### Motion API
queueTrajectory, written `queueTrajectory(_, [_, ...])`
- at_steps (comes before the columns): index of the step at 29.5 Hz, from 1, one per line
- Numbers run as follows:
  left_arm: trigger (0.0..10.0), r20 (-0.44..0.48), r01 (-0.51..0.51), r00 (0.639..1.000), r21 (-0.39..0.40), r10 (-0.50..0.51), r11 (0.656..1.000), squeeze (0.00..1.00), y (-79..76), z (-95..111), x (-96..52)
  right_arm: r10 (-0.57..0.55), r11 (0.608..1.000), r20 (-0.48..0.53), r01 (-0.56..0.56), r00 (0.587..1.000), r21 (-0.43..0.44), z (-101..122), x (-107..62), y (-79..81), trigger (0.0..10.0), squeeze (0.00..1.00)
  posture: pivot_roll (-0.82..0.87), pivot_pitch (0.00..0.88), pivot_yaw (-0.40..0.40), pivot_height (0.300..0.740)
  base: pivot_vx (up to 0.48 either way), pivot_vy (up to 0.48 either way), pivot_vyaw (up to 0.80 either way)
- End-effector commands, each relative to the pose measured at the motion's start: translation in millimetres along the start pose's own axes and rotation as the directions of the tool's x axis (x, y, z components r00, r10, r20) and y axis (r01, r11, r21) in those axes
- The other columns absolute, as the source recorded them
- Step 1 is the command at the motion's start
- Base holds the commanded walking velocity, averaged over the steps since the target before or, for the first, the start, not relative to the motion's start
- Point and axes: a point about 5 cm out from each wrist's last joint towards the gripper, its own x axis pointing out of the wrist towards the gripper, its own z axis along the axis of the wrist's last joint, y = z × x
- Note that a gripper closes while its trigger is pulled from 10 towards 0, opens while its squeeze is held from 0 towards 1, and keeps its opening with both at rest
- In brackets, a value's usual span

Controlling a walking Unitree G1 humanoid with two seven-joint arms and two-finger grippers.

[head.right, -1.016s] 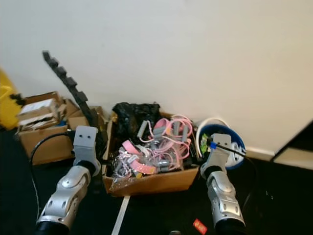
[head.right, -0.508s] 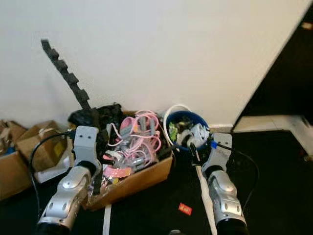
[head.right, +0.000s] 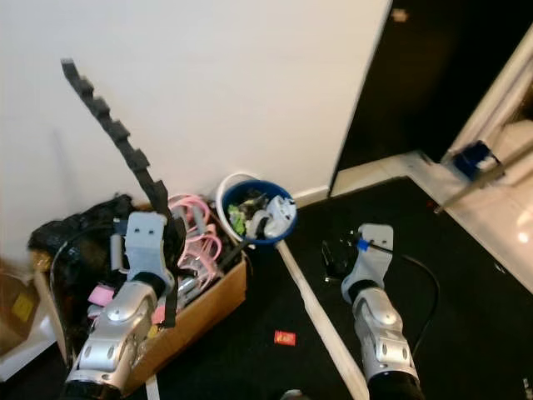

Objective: Picking trash to rubbish bin

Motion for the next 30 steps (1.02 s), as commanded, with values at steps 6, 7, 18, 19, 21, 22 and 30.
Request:
queueTrajectory(6, [10.0,-0.013,0.007,1.0,-0.001,-0.007,1.0,0.0,-2.0,-4.0,-1.6,-0.005,1.0,-0.018,0.005,1.0,0.0,-3.8,-2.9,-3.3,10.0,0.0,0.02,0.135,-0.004,0.74,0.0,0.0,-0.8])
queueTrajectory(7, [10.0,-0.015,0.005,1.0,0.0,-0.005,1.0,0.0,-1.4,-4.3,-1.7,-0.004,1.0,-0.018,0.004,1.0,0.0,-3.8,-2.8,-3.2,10.0,0.0,0.02,0.135,-0.004,0.74,0.0,0.0,-0.8])
queueTrajectory(18, [10.0,-0.014,0.02,1.0,-0.005,-0.02,1.0,0.0,-3.6,-5.8,-3.5,-0.002,1.0,-0.022,0.002,1.0,-0.007,-4.9,-5.1,-3.5,10.0,0.0,0.02,0.139,-0.008,0.74,0.0,0.0,-0.8])
queueTrajectory(19, [10.0,-0.013,0.02,1.0,-0.007,-0.02,1.0,0.0,-4.0,-5.8,-3.4,-0.003,1.0,-0.022,0.002,1.0,-0.007,-5.0,-5.3,-3.6,10.0,0.0,0.02,0.139,-0.008,0.74,0.0,0.0,-0.8])
queueTrajectory(21, [10.0,-0.007,0.029,1.0,-0.015,-0.029,0.999,0.0,-5.7,-5.0,-3.9,-0.003,1.0,-0.021,0.003,1.0,-0.009,-5.2,-6.1,-3.7,10.0,0.0,0.02,0.143,-0.004,0.74,0.0,0.0,-0.8])
queueTrajectory(22, [10.0,-0.005,0.034,0.999,-0.02,-0.034,0.999,0.0,-6.3,-4.8,-4.1,-0.004,1.0,-0.02,0.003,1.0,-0.01,-5.3,-6.3,-3.7,10.0,0.0,0.02,0.143,-0.004,0.74,0.0,0.0,-0.8])
queueTrajectory(30, [10.0,-0.008,0.051,0.999,-0.078,-0.052,0.996,0.0,-7.7,-3.6,-4.3,-0.003,1.0,-0.019,0.003,1.0,-0.016,-5.9,-7.4,-3.5,10.0,0.0,0.02,0.143,-0.008,0.74,0.0,0.0,-0.8])
